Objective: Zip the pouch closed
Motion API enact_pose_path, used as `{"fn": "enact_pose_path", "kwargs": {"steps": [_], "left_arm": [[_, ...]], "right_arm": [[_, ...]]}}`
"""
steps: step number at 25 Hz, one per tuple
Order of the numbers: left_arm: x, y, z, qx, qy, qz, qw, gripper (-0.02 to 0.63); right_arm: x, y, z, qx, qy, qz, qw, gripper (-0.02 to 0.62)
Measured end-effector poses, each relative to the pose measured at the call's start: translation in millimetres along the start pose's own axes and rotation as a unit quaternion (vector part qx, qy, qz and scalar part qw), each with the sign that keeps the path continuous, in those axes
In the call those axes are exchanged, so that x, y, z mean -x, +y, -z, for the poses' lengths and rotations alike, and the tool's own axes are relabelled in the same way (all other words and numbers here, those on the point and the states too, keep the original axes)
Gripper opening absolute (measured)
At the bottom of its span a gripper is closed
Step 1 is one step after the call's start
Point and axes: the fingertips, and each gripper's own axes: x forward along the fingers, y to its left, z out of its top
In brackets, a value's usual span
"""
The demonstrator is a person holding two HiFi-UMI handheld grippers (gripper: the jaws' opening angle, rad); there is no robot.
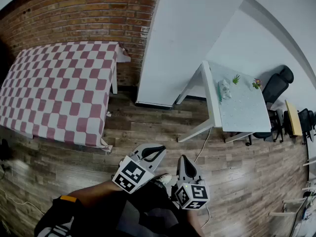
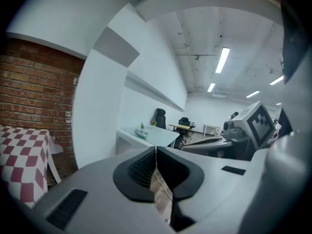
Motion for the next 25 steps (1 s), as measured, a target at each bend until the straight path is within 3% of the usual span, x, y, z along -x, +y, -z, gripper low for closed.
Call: {"fn": "enact_pose_path", "kwargs": {"steps": [17,25], "left_arm": [[-14.6,-0.5,-2.0,0.000,0.003,-0.005,1.0000,0.014],[-53.3,-9.4,-8.1,0.003,0.009,-0.004,0.9999,0.014]], "right_arm": [[-0.4,-13.9,-3.1,-0.007,-0.002,0.000,1.000,0.014],[-4.2,-53.9,-7.6,-0.001,-0.001,0.007,1.000,0.015]]}}
